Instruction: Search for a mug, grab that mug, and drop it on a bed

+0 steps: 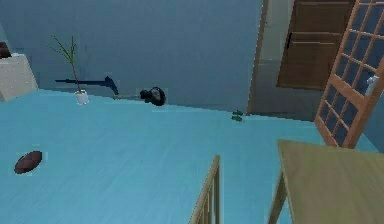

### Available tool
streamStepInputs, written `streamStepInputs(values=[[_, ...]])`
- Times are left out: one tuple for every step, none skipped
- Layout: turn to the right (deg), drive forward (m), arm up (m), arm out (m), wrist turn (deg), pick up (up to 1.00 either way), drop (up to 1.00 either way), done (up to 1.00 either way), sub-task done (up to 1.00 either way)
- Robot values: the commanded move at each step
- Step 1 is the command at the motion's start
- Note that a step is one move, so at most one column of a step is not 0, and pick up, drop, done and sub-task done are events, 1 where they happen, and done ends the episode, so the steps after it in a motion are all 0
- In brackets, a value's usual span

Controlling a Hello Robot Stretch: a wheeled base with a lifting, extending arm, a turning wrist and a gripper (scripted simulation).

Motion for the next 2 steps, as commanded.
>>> streamStepInputs(values=[[0.0, 0.00, 0.00, 0.00, 45.0, 0.00, 0.00, 0.00, 0.00], [0.0, 0.00, 0.00, 0.00, 15.0, 0.00, 0.00, 0.00, 0.00]])
